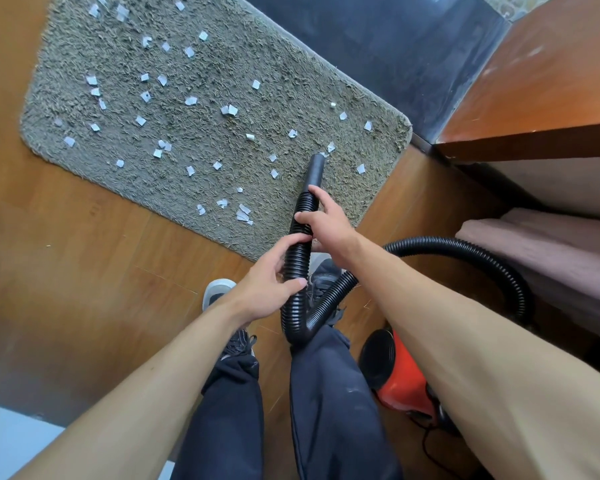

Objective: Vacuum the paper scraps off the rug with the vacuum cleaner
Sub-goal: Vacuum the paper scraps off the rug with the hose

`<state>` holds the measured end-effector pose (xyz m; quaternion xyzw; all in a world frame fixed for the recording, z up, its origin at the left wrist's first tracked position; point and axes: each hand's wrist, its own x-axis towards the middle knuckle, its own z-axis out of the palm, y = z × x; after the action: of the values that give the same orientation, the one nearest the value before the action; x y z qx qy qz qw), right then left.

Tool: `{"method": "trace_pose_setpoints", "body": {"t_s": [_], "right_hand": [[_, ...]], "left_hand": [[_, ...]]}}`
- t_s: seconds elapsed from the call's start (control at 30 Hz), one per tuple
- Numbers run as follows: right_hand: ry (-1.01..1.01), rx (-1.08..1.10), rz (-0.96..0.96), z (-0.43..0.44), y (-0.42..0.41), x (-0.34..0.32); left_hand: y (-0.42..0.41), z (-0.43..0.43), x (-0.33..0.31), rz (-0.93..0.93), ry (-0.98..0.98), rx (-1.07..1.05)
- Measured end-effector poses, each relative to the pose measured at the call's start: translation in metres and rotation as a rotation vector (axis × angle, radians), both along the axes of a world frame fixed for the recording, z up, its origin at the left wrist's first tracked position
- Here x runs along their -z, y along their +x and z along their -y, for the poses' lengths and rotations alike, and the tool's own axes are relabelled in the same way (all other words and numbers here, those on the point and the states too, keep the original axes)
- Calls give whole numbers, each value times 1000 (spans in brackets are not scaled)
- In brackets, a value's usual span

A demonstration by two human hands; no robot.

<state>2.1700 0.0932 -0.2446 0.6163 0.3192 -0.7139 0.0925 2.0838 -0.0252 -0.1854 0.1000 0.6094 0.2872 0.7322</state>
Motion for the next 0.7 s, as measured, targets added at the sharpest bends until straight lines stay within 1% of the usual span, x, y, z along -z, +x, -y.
{"method": "trace_pose_setpoints", "body": {"t_s": [0.2, 0.57, 0.7], "right_hand": [[2, 0, -1, -8, 2, 2], [25, 57, 15, -31, 8, 1], [5, 118, 25, -28, 19, 0]], "left_hand": [[-4, -6, 8, 2, -1, 38], [-1, -29, 17, -44, 63, 119], [2, -31, 16, -22, 45, 160]]}}
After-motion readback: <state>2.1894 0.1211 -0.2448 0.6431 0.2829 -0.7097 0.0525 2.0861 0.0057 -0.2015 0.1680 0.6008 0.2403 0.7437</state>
